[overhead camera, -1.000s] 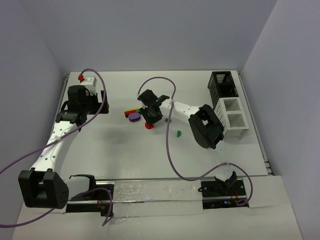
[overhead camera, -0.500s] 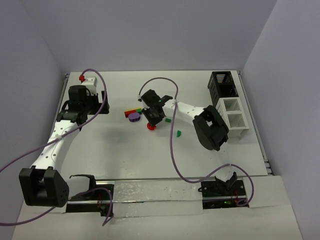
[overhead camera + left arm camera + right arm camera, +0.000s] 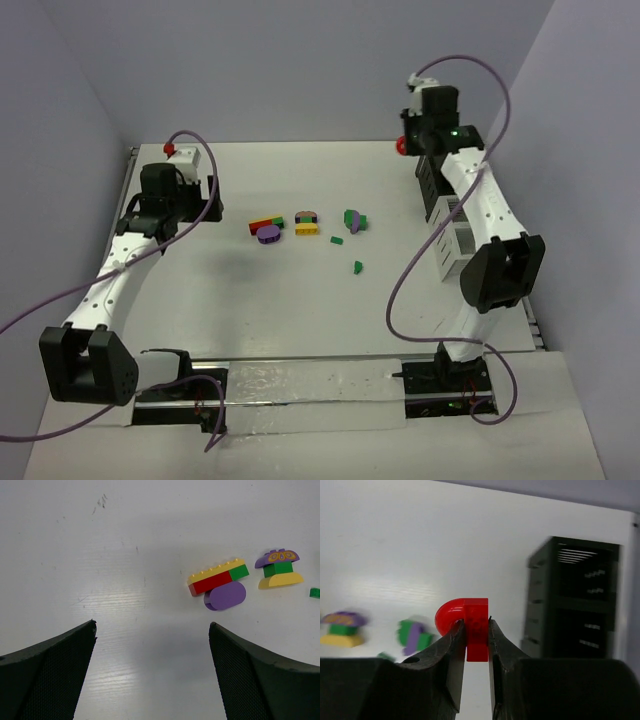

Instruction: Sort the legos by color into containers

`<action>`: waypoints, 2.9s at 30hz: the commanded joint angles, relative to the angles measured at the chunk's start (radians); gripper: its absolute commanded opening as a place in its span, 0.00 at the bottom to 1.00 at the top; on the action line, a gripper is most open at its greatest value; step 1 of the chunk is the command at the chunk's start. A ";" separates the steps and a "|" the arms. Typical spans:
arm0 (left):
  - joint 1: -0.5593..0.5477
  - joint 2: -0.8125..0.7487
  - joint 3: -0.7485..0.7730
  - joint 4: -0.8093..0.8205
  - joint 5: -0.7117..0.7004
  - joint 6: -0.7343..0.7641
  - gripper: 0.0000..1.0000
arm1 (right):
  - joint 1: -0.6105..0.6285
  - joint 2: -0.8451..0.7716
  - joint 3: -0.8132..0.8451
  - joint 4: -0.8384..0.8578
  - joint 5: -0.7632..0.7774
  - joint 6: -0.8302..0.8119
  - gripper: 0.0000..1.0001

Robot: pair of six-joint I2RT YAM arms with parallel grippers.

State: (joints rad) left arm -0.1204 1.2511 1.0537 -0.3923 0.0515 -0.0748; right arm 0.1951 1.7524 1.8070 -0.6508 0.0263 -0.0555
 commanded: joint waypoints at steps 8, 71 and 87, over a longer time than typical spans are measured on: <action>-0.018 0.042 0.056 0.043 -0.021 -0.017 0.99 | -0.262 0.292 0.368 -0.062 0.070 -0.064 0.00; -0.012 0.456 0.196 -0.087 0.658 1.046 0.91 | -0.214 0.001 0.056 -0.184 -0.520 -0.061 1.00; 0.001 0.757 0.420 -0.278 0.738 1.302 0.88 | -0.094 -0.043 -0.055 -0.230 -0.628 -0.065 1.00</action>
State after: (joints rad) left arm -0.1162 1.9940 1.4250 -0.6309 0.7234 1.1476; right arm 0.1005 1.7627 1.7602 -0.8653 -0.5701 -0.1247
